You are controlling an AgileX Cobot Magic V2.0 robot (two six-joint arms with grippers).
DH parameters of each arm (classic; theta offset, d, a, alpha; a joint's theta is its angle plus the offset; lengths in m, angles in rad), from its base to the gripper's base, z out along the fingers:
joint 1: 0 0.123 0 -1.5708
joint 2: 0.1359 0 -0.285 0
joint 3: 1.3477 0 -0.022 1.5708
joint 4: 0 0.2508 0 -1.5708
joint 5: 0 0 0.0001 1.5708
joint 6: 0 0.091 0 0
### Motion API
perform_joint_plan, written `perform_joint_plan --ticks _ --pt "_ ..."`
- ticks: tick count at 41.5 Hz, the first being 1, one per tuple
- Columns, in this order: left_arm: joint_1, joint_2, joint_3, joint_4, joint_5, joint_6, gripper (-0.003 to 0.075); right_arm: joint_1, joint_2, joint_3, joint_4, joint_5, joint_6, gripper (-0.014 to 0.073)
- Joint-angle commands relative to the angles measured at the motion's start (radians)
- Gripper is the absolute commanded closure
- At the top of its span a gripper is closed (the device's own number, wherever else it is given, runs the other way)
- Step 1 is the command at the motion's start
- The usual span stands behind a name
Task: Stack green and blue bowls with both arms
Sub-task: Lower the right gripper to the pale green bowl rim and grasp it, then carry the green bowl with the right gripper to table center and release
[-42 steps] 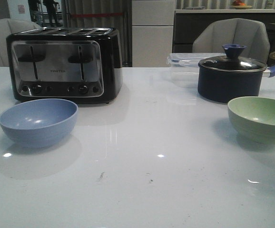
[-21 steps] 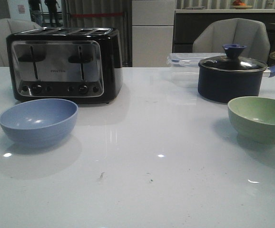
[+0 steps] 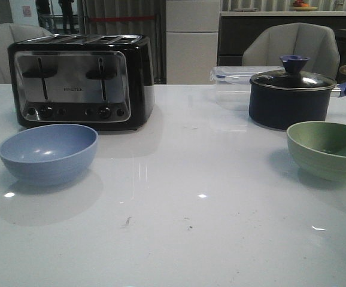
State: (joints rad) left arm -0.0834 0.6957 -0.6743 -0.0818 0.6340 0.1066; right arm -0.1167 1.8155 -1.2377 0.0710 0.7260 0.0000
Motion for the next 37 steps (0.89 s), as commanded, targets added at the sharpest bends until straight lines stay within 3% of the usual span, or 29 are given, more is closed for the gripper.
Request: perform_joint_plan --ticks 1,19,28,37 --pt "-0.008 0.003 -0.037 -0.007 -0.062 -0.01 0.0213 -0.007 0.0 -0.068 0.007 0.005 -0.009 0.0165" --pt "-0.008 0.003 -0.037 -0.007 -0.062 -0.01 0.0213 -0.005 -0.01 -0.093 0.012 0.027 -0.013 0.0528" --pt "-0.008 0.003 -0.037 -0.007 -0.062 -0.01 0.0213 0.061 -0.128 -0.093 0.029 0.044 -0.024 0.0541" --pt "-0.008 0.003 -0.037 -0.007 -0.062 -0.01 0.0213 0.254 -0.215 -0.093 0.092 0.054 -0.054 0.0541"
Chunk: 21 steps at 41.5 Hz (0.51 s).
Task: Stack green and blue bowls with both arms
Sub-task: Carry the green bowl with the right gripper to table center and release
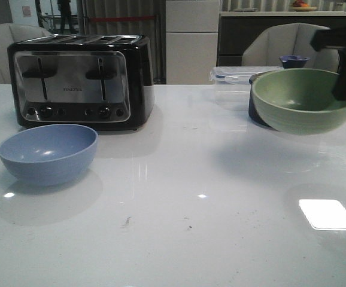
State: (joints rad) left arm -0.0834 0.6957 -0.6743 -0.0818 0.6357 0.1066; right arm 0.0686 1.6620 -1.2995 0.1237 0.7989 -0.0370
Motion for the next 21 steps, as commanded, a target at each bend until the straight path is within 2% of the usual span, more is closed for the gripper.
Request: perform_joint_plan --ticks 1,10,21 --pt "-0.008 0.003 -0.037 -0.007 -0.063 -0.01 0.0213 0.091 -0.062 -0.031 0.043 -0.018 -0.017 0.0541" --pt "-0.008 0.003 -0.037 -0.007 -0.063 -0.01 0.0213 0.279 0.0 -0.029 0.081 -0.03 -0.017 0.0541" --pt "-0.008 0.003 -0.037 -0.007 -0.063 -0.01 0.0213 0.387 0.116 -0.029 0.132 -0.121 -0.017 0.0541"
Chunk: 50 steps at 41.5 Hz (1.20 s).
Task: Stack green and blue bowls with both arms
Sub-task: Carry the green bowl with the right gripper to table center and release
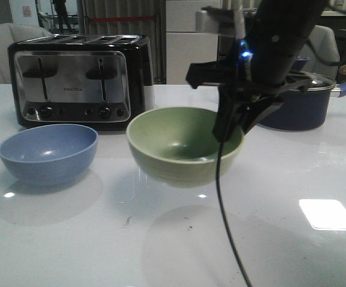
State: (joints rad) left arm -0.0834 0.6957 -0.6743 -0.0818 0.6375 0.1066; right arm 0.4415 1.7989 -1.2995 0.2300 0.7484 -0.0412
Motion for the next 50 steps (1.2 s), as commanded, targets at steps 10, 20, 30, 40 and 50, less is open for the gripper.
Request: perform_joint_plan --ticks 10,20,30,40,50 --pt "-0.008 0.003 -0.037 -0.007 -0.065 -0.01 0.0213 0.021 0.047 -0.029 0.059 -0.104 -0.013 0.0489" --pt "-0.008 0.003 -0.037 -0.007 -0.065 -0.01 0.0213 0.021 0.079 -0.029 0.057 -0.119 -0.013 0.0291" --pt "-0.008 0.003 -0.037 -0.007 -0.065 -0.01 0.0213 0.021 0.082 -0.031 0.056 -0.126 -0.013 0.0239" --pt "-0.008 0.003 -0.037 -0.007 -0.065 -0.01 0.0213 0.02 0.073 -0.031 0.031 -0.118 -0.013 0.002" --pt "-0.008 0.003 -0.037 -0.007 -0.065 -0.01 0.0213 0.02 -0.097 -0.026 0.001 -0.141 -0.013 0.002"
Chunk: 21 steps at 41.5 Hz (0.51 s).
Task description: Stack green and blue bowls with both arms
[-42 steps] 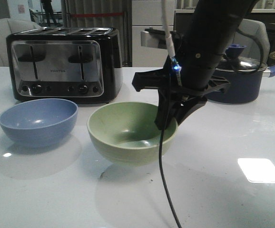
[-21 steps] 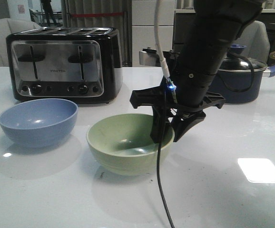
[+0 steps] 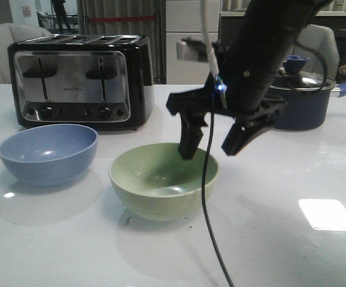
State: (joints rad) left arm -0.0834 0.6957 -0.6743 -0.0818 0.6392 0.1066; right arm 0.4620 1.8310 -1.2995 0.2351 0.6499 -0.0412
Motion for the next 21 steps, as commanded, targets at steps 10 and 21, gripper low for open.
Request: perform_joint_plan --ticks 10,21 --pt "-0.008 0.003 -0.037 -0.007 -0.069 -0.01 0.0213 0.058 -0.416 0.111 -0.012 -0.081 -0.111 0.002" --pt "-0.008 0.003 -0.037 -0.007 -0.069 -0.01 0.0213 0.125 -0.731 0.377 -0.013 -0.085 -0.119 0.002"
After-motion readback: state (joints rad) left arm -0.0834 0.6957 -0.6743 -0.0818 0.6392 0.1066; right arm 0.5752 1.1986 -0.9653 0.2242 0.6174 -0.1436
